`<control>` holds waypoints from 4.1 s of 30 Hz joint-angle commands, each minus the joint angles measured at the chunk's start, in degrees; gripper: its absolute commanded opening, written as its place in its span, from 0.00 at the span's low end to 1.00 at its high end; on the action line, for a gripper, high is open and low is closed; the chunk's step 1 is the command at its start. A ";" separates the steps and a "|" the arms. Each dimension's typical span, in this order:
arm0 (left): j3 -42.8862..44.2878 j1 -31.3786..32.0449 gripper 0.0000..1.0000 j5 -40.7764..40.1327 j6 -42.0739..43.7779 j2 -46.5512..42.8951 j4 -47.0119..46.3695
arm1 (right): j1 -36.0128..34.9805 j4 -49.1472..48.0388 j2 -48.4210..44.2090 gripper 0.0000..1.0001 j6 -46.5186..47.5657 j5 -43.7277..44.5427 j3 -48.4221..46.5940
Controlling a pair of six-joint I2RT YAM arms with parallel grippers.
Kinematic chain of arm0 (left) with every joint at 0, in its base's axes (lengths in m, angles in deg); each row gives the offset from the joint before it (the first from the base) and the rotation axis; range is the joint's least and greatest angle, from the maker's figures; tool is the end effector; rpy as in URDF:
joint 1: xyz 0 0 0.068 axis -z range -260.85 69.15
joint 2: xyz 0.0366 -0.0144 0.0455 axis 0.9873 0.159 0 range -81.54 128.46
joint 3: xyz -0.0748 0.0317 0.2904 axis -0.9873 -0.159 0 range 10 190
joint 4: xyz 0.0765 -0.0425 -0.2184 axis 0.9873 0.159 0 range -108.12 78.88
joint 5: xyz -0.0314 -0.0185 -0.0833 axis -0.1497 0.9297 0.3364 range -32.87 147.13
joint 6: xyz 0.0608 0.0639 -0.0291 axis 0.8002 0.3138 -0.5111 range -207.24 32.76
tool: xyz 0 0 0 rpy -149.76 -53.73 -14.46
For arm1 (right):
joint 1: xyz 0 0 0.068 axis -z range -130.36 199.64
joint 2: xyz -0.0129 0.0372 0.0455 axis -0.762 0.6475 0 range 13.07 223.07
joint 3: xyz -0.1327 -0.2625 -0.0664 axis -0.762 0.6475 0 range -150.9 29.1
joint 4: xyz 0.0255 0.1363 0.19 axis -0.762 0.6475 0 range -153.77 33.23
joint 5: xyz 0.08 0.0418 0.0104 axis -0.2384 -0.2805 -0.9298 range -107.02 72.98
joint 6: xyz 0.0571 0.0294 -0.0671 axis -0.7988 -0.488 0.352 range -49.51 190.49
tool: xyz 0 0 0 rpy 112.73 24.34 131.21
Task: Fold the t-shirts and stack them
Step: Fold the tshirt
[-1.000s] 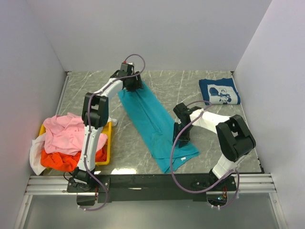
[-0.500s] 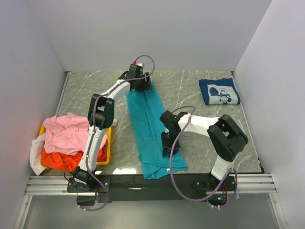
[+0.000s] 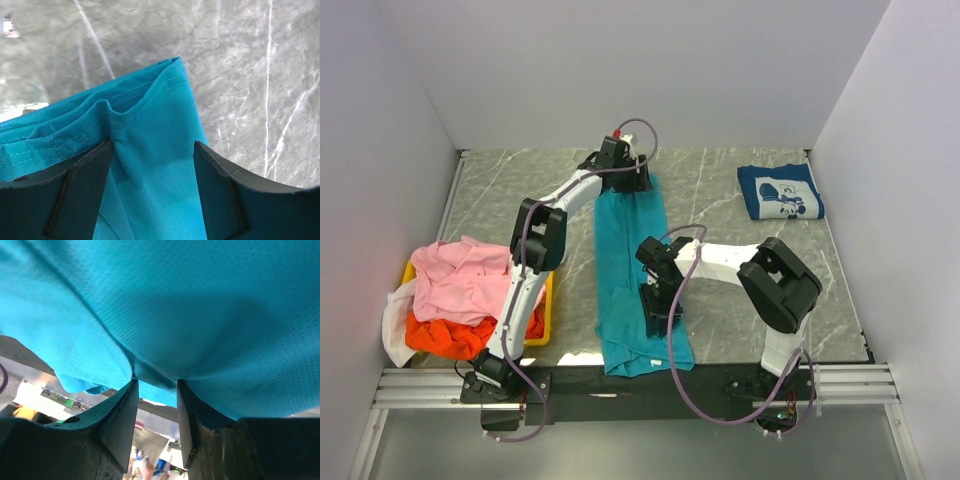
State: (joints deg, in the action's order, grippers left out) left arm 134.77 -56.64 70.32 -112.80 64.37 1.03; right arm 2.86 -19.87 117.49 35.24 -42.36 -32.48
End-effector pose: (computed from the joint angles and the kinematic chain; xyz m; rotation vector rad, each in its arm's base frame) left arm 0.5444 -0.2659 0.1553 0.0983 2.3532 -0.7050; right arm 0.1802 0.2440 0.1452 0.3041 -2.8289 -0.5356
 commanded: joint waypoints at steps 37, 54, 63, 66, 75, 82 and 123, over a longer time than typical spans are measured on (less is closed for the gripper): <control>-12.71 -9.18 0.85 6.40 -1.07 -16.62 -1.23 | 31.58 -8.38 24.77 0.45 8.97 13.57 -53.55; -9.98 -11.02 0.81 3.78 -0.72 -8.80 2.11 | 33.25 -17.00 41.21 0.56 -0.08 4.51 -69.19; -9.28 -11.11 0.70 3.42 -2.47 -6.78 1.50 | 33.25 -16.21 44.64 0.63 -1.32 3.73 -71.49; -9.46 -11.11 0.67 4.04 -3.09 -6.51 1.06 | 33.16 -15.77 45.25 0.63 -1.23 2.85 -71.31; -9.11 -11.11 0.62 3.34 -4.50 -4.93 0.18 | 32.99 -17.44 45.78 0.54 -2.63 1.53 -70.60; -7.53 -11.46 0.53 3.95 -5.73 -2.82 -0.79 | 32.90 -18.76 47.28 0.46 -4.57 1.35 -71.40; -1.20 -12.69 0.00 15.28 -7.31 -2.03 -14.58 | 35.62 -35.01 36.82 0.00 -11.60 -1.81 -63.92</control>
State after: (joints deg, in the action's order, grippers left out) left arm 130.20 -69.15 82.43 -119.89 64.57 -8.69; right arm 37.92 -49.44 159.74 25.03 -41.14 -94.55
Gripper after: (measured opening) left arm 0.023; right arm 0.010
